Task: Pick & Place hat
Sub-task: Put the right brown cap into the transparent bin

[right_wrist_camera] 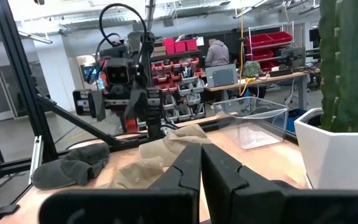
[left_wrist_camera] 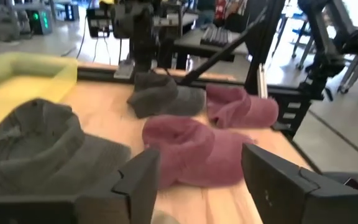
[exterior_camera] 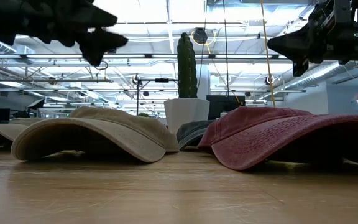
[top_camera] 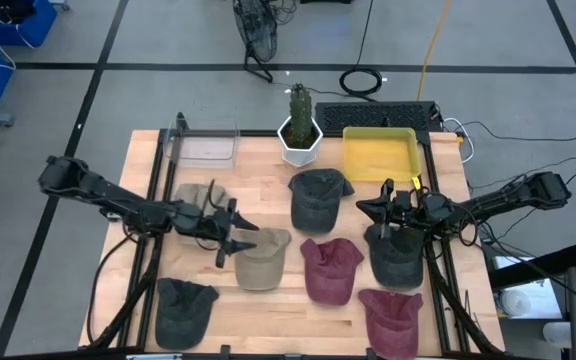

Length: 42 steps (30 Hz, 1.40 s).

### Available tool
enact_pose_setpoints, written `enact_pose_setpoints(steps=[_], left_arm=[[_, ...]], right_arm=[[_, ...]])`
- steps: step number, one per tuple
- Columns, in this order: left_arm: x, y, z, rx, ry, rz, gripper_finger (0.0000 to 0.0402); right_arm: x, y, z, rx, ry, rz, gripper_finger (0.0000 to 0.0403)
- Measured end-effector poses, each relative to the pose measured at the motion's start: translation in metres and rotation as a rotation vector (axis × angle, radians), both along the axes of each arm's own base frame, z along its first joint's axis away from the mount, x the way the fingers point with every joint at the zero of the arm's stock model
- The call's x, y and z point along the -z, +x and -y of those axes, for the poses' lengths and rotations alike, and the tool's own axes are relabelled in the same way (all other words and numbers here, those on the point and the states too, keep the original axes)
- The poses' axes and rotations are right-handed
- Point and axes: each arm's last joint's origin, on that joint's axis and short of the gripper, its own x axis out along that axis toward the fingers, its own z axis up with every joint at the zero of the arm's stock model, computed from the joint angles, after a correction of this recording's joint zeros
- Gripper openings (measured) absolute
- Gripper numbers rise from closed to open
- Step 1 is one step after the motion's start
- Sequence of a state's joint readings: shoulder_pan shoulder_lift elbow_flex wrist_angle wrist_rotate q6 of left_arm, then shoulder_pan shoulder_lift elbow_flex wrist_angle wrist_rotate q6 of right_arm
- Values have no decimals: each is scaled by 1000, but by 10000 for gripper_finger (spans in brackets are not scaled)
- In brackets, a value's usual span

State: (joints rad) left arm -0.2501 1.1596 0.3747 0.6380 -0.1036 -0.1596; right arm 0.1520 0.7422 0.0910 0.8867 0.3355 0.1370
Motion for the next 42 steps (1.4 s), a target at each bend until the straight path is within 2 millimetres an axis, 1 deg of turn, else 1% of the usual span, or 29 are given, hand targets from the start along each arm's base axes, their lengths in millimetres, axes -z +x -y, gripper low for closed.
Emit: enact_pose_setpoints(steps=[4,6,9,11,14,19,22,28,34,42], left_arm=[[2,6,1,-1,2,-38,242],[5,8,2,-8,-11,-90,243],[14,11,6,-47,-22,-241,244],[19,13,9,-60,9,-358,244],[21,21,14,-56,39,-450,244],[15,36,23,-25,46,-458,244],[14,40,27,-6,50,-486,244],[24,34,28,-24,59,-608,244],[25,34,25,-78,65,-612,243],[38,39,26,-76,46,-657,244]], right_arm=[[0,0,0,0,0,0,4],[0,0,0,1,0,-1,4],[0,0,0,2,0,-1,4],[0,0,0,2,0,-1,4],[0,0,0,3,0,-1,4],[0,0,0,3,0,-1,4],[0,0,0,3,0,-2,4],[0,0,0,3,-1,-6,4],[1,0,1,37,4,-9,4],[1,0,2,63,7,-13,4]])
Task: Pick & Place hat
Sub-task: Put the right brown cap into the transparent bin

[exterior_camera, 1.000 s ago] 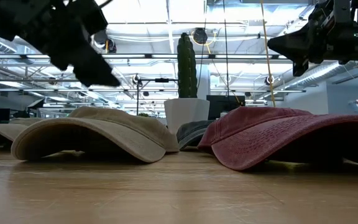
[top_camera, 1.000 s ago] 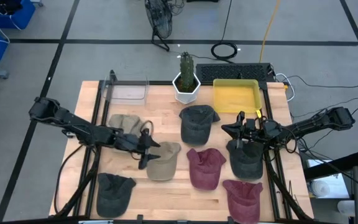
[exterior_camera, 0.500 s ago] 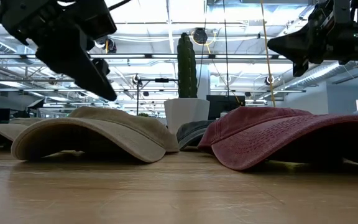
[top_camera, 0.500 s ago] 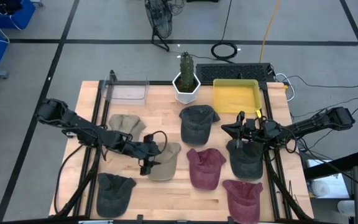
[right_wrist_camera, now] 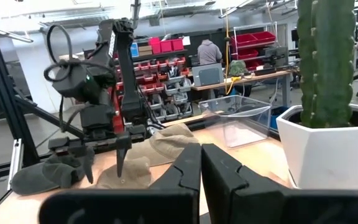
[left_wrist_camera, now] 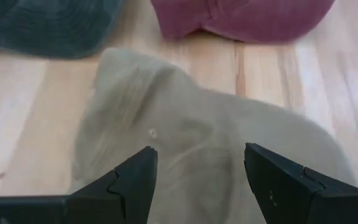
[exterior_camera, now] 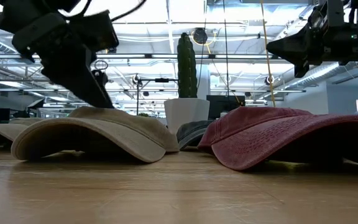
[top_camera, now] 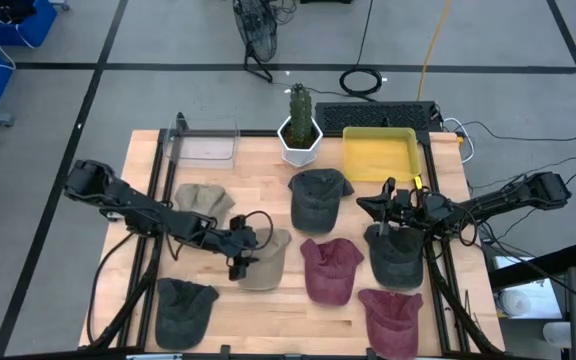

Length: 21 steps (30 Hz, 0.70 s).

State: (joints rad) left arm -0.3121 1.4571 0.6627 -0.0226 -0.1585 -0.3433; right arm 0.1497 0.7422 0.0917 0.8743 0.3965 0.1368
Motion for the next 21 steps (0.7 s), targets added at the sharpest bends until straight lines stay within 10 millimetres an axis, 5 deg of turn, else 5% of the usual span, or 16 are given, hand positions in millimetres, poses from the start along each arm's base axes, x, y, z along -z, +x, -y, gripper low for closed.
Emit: enact_pose_setpoints(steps=[10,21], left_arm=[[1,2,-1,13,-12,3,235],[2,2,1,49,-17,-1,78]], right_arm=[[0,0,0,2,0,-4,4],[0,0,0,2,0,-4,4]])
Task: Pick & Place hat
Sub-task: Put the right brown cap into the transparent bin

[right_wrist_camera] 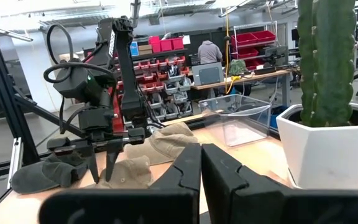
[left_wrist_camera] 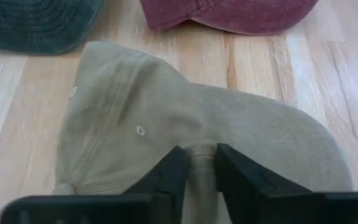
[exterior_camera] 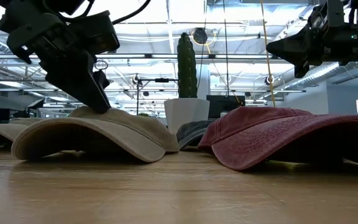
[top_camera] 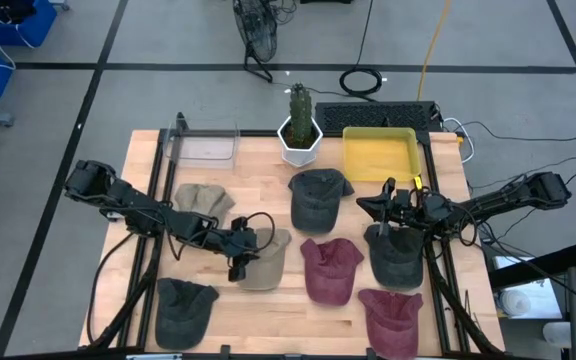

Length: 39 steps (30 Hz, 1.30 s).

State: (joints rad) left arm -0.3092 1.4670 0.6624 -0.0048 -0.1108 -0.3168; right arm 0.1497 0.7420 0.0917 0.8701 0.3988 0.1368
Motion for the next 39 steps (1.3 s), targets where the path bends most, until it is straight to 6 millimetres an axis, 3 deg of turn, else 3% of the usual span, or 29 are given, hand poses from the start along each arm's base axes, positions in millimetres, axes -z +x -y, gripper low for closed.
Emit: enact_pose_setpoints(steps=[6,22,28,39], left_arm=[[0,0,1,17,-17,-6,44],[-3,3,1,91,50,53,38],[-9,8,3,129,44,132,8],[-12,8,2,135,105,161,10]], right_arm=[[0,0,0,0,0,0,4],[0,0,0,1,0,0,4],[0,0,0,1,0,0,4],[0,0,0,1,0,-1,4]])
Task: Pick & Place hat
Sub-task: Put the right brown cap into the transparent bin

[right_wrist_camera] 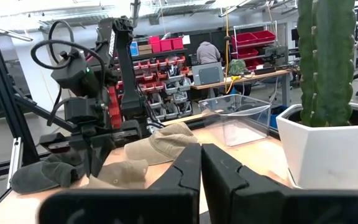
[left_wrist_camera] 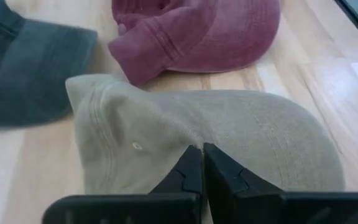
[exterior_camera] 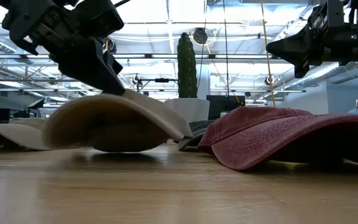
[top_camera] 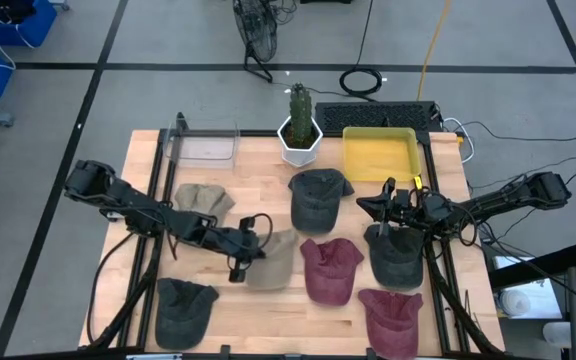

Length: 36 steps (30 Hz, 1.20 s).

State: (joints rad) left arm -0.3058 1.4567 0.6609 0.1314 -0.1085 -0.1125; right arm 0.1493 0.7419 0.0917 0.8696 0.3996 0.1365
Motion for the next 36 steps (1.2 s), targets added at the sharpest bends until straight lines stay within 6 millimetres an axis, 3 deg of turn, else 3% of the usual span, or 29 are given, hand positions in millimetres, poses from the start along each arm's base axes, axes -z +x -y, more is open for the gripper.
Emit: enact_pose_setpoints(steps=[5,14,23,32,36], left_arm=[[-12,-2,-4,4,14,54,13],[-26,-5,-12,-31,-4,109,12],[-24,-5,-23,-131,-16,73,9],[-26,-3,-25,-114,-22,92,6],[-32,-8,-36,-87,35,17,11]], right_arm=[[0,0,0,3,-4,-2,4],[4,-2,5,159,29,-21,4],[3,-3,5,176,38,-6,4],[3,-3,4,166,54,0,4],[2,-3,4,167,35,8,4]])
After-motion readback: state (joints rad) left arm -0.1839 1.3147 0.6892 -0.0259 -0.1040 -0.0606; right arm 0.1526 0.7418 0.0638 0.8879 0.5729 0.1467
